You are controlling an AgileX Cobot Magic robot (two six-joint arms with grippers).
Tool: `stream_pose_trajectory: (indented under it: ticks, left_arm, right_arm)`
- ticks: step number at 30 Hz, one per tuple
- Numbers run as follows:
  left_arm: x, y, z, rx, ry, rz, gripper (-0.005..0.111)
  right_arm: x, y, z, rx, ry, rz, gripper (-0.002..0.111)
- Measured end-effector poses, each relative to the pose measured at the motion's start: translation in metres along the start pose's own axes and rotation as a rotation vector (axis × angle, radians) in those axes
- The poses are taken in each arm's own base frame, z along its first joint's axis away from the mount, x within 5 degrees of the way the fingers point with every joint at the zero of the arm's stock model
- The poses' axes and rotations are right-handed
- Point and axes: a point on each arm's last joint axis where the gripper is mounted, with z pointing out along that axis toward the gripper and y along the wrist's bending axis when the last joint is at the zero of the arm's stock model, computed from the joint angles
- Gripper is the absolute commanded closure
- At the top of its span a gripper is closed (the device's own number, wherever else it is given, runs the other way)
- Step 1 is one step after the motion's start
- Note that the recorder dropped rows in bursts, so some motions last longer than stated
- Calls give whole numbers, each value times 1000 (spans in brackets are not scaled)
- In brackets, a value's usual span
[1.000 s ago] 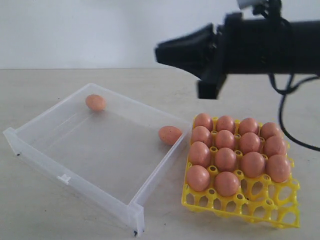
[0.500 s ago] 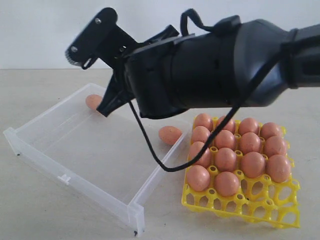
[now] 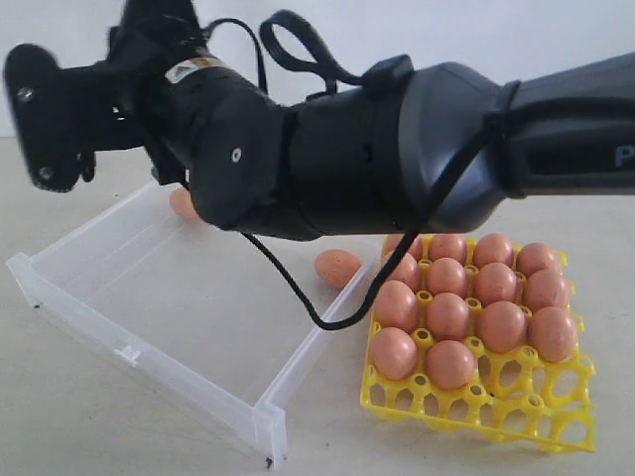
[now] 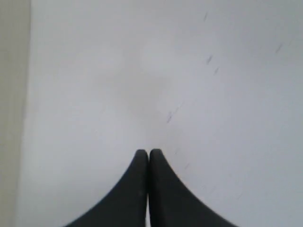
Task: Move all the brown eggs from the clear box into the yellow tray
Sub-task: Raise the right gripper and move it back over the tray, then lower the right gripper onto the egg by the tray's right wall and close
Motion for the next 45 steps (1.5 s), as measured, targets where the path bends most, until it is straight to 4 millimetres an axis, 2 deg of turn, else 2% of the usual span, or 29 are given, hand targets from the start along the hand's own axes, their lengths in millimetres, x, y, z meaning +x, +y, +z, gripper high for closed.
stream_pose_trajectory:
  ticks: [1, 3, 7, 9, 12, 16, 18, 20, 22, 23, 24, 25, 26, 27, 28, 29, 31, 32, 34, 35, 37, 40, 41, 42, 43, 45]
  left_arm:
    - [0, 0, 0, 0, 0, 0, 111]
    - [0, 0, 0, 0, 0, 0, 111]
    - [0, 0, 0, 0, 0, 0, 111]
    - [0, 0, 0, 0, 0, 0, 111]
    - [0, 0, 0, 0, 0, 0, 111]
    - [0, 0, 0, 0, 0, 0, 111]
    - [0, 0, 0, 0, 0, 0, 111]
    - [0, 0, 0, 0, 0, 0, 111]
    - [0, 0, 0, 0, 0, 0, 111]
    - [0, 0, 0, 0, 0, 0, 111]
    - [0, 0, 0, 0, 0, 0, 111]
    - [0, 0, 0, 0, 0, 0, 111]
    - [0, 0, 0, 0, 0, 0, 111]
    - [0, 0, 0, 0, 0, 0, 111]
    - [0, 0, 0, 0, 0, 0, 111]
    - [0, 0, 0, 0, 0, 0, 111]
    - [0, 0, 0, 0, 0, 0, 111]
    - [0, 0, 0, 0, 0, 0, 111]
    - [0, 0, 0, 0, 0, 0, 111]
    - [0, 0, 0, 0, 0, 0, 111]
    - [0, 0, 0, 0, 0, 0, 111]
    - [0, 0, 0, 0, 0, 0, 111]
    - [0, 0, 0, 0, 0, 0, 111]
    - [0, 0, 0, 0, 0, 0, 111]
    - [0, 0, 0, 0, 0, 0, 111]
    - [0, 0, 0, 0, 0, 0, 111]
  right_arm:
    - [-6, -3, 0, 18, -43, 0, 108]
    - [-13, -8, 1, -2, -70, 161, 108]
    - [-3, -17, 12, -236, 36, 735, 108]
    - [7, -23, 18, -309, 37, 923, 108]
    - [10, -35, 22, -364, -64, 1035, 108]
    - [-14, -46, 12, -550, -427, 1100, 108]
    - [-24, -50, 6, -633, -547, 1148, 108]
    - [-34, -53, -2, -752, -654, 1243, 108]
    - [-43, -48, -17, -1051, -758, 1388, 108]
    - [-44, -43, -21, -1141, -746, 1371, 109]
    - [-42, -30, -29, -1303, -644, 1279, 109]
    - [-39, -21, -32, -1363, -562, 1219, 109]
    - [-30, 3, -38, -1472, -280, 1025, 109]
    - [-20, 14, -40, -1480, -123, 891, 109]
    - [-2, 28, -40, -1428, 173, 701, 109]
    - [6, 32, -38, -1365, 340, 651, 109]
    - [32, 31, -31, -1128, 658, 563, 109]
    - [40, 28, -28, -1029, 737, 558, 109]
    - [60, 19, -20, -852, 843, 560, 109]
    - [63, 19, -20, -851, 853, 572, 108]
    - [67, 38, -17, -925, 902, 557, 102]
    - [72, 77, -12, -1028, 973, 473, 71]
    - [72, 84, -11, -1042, 981, 464, 55]
    - [72, 89, -9, -1042, 969, 466, 49]
    - [71, 91, -7, -1033, 959, 478, 48]
    - [71, 93, 0, -964, 938, 527, 52]
